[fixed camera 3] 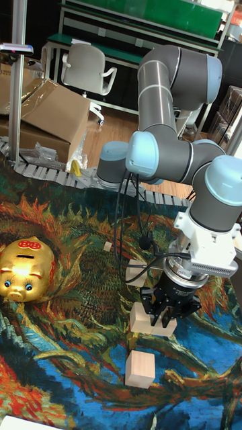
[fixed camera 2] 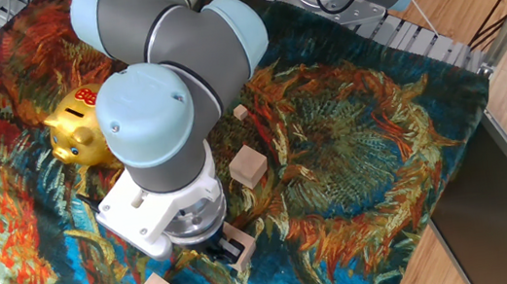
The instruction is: Drop coins into a piggy bank
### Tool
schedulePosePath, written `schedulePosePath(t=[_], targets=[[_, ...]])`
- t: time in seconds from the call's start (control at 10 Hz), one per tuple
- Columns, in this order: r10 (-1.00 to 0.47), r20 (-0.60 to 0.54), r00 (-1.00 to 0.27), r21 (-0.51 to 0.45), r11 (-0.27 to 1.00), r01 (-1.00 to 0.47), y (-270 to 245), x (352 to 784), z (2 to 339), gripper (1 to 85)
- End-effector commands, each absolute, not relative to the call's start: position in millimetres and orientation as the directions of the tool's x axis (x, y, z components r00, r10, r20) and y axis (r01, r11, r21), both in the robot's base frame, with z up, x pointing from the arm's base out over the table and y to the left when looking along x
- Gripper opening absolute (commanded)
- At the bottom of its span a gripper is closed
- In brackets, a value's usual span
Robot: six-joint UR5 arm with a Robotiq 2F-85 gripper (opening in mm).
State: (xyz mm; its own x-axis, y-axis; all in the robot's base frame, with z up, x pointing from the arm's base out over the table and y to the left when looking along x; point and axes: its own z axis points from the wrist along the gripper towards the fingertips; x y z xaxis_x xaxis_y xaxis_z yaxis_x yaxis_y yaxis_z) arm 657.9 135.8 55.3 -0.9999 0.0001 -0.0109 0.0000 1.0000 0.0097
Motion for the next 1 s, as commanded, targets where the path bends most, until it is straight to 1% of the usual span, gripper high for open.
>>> schedulePosePath(t=[0.0,0.2,0.3,0.5,0.8,0.9], targets=[[0.014,-0.010,-1.000,0.000,1.000,0.014,132,658,57,18.0],[0.014,-0.015,-1.000,-0.008,1.000,0.014,131,660,57,4.3],[0.021,-0.005,-1.000,-0.013,1.000,0.021,131,659,60,1.3],[0.021,0.007,-1.000,-0.024,1.000,0.021,130,659,70,1.3],[-0.027,0.001,-1.000,0.004,1.000,-0.027,127,657,95,1.3],[-0.044,0.001,-0.999,0.006,0.999,-0.044,128,657,95,1.3]])
